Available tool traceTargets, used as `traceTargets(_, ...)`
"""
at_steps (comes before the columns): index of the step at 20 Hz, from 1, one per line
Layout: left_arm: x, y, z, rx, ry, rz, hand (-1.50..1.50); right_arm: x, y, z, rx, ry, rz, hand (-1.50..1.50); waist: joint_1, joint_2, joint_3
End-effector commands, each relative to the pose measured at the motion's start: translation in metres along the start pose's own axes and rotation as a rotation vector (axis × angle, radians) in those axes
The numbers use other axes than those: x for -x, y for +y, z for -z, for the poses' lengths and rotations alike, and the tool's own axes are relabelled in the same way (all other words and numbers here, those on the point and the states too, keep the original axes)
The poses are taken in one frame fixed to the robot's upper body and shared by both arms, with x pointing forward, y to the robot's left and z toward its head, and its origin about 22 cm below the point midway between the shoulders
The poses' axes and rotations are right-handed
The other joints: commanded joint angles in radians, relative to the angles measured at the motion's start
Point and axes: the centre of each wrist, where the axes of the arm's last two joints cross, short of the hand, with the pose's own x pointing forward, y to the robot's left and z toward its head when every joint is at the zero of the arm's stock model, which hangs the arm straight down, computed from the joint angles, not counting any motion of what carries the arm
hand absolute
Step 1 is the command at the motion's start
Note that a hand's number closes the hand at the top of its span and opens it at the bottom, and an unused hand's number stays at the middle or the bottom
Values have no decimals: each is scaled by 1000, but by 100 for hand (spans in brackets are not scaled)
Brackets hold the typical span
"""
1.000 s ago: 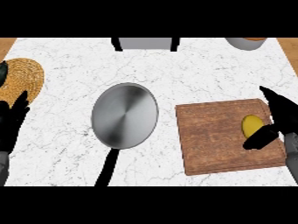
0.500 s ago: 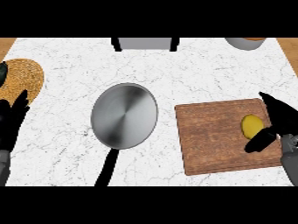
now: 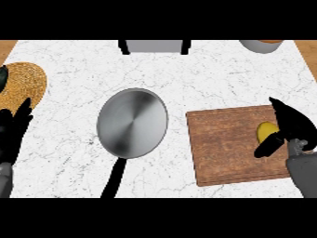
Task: Pick the lemon from the cutting board and place it in the pan
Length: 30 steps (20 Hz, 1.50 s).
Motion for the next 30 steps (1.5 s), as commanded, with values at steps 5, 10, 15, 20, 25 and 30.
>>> traceTargets(5, 3, 25, 16, 21, 2, 3, 0, -8, 18, 30, -34, 43, -9, -150, 4, 2, 0)
traceTargets(10, -17, 9, 6, -2, -4, 9, 0, 19, 38, 29, -39, 50, -23, -150, 0, 1, 0)
traceTargets(15, 11, 3, 0, 4, 6, -2, 0, 15, 5, 27, -37, -9, -84, 150, 0, 1, 0)
traceTargets(20, -12, -8, 3, 5, 8, -8, 0, 17, 25, 38, 60, 0, -178, 150, 1, 1, 0)
traceTargets(25, -6, 5, -5, -11, -6, 6, 0, 18, 27, 22, 91, -1, -124, 150, -1, 0, 0)
traceTargets(30, 3, 7, 0, 18, 9, 2, 0, 9, 56, -4, -12, -522, -341, 150, 3, -1, 1)
